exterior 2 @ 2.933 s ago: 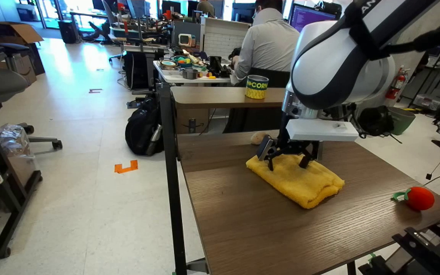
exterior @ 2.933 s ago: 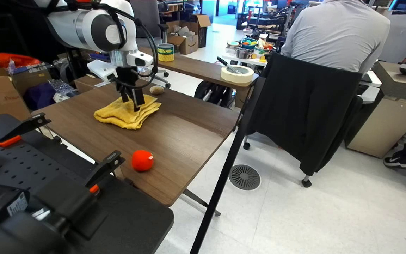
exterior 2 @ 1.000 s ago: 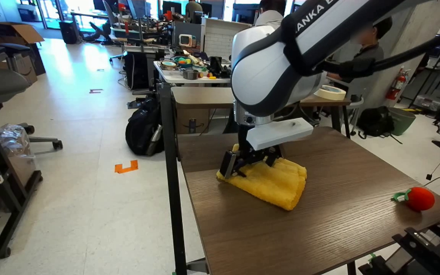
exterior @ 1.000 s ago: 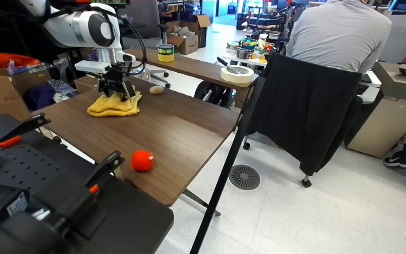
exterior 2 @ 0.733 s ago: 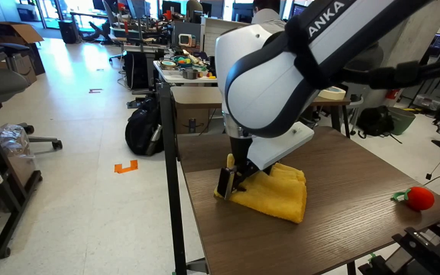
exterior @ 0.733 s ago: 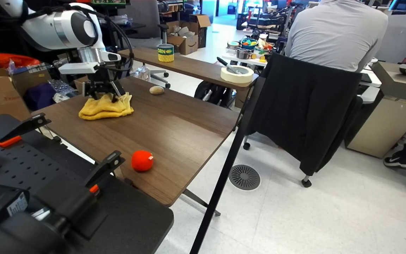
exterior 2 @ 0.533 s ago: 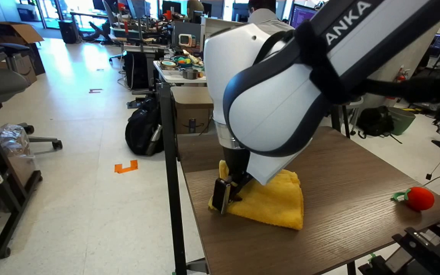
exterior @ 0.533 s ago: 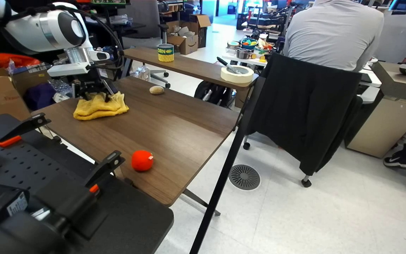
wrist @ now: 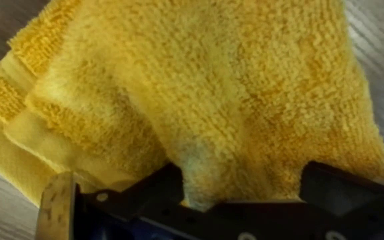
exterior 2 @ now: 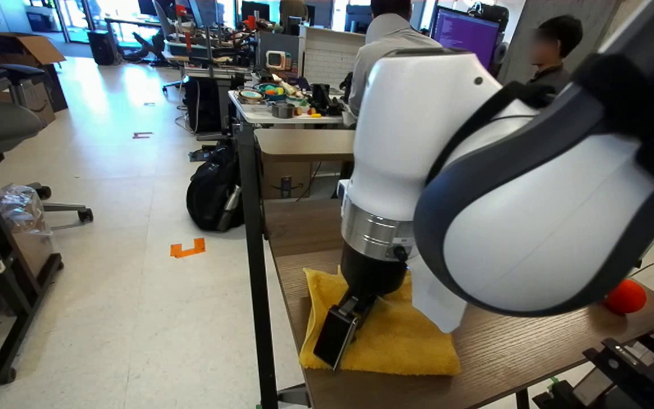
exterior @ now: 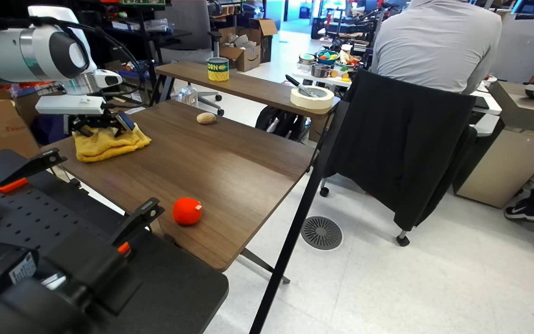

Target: Move the red object forward, then use the towel to clean the table

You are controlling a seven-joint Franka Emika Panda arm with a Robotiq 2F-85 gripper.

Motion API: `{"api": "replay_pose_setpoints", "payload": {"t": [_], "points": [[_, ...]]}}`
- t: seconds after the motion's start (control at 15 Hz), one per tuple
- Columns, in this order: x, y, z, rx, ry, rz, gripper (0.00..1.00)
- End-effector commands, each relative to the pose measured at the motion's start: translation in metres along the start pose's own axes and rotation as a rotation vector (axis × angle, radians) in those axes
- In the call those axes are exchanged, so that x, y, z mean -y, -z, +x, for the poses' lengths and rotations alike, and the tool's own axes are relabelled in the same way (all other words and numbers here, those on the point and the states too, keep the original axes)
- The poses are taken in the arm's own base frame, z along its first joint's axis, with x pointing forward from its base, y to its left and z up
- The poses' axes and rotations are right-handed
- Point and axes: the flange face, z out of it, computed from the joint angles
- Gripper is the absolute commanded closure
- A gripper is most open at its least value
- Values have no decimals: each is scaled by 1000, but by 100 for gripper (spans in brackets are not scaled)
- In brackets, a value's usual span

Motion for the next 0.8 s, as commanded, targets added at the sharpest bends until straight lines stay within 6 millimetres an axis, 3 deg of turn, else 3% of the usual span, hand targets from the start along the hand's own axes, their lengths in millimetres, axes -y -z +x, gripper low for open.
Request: {"api": "replay_pose_setpoints", "payload": {"t": [0.0, 0.27, 0.73], "points": [[0, -29, -48, 11, 9, 148, 0], [-55, -29, -70, 33, -222, 153, 0], [-124, -34, -101, 19, -579, 111, 0]]}}
